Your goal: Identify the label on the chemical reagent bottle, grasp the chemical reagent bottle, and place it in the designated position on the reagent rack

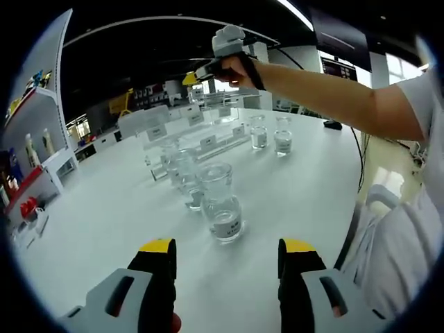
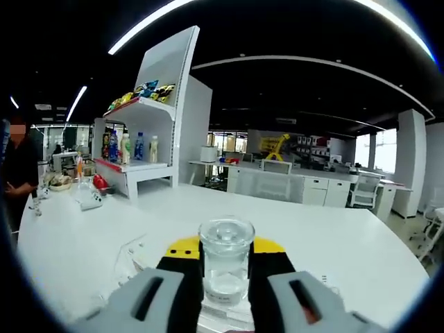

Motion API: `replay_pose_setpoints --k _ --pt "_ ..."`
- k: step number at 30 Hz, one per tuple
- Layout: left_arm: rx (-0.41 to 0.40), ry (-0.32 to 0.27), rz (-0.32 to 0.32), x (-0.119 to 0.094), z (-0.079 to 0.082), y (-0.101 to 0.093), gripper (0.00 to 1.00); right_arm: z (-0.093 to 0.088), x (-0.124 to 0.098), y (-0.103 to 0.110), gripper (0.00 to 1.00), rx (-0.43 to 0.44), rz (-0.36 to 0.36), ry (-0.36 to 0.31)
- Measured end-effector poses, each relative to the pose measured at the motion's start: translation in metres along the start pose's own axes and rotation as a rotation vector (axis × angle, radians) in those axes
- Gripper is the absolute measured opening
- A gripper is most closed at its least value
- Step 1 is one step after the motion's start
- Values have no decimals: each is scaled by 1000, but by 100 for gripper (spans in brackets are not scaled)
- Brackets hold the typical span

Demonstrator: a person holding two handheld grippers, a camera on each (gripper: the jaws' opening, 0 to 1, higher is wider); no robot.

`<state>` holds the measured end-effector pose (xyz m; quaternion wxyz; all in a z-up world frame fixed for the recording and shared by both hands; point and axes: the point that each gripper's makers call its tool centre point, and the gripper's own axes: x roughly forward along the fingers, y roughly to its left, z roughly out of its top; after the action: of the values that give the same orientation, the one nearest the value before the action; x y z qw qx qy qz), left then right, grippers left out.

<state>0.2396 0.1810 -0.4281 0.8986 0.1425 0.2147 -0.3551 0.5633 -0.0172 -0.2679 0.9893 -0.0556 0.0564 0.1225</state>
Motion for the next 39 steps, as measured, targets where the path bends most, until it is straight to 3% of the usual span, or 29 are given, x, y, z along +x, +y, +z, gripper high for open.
replay_pose_setpoints --k 12,25,31,39 --pt "9 1 7 -4 3 1 60 -25 23 5 22 31 3 61" --pt "-9 -1 30 -10 -2 10 59 -41 34 12 22 -35 3 79" --pt "-9 17 24 -10 -8 11 59 -56 34 17 22 -7 11 97" --pt "-26 4 54 -16 -5 23 59 -71 37 15 22 41 13 125"
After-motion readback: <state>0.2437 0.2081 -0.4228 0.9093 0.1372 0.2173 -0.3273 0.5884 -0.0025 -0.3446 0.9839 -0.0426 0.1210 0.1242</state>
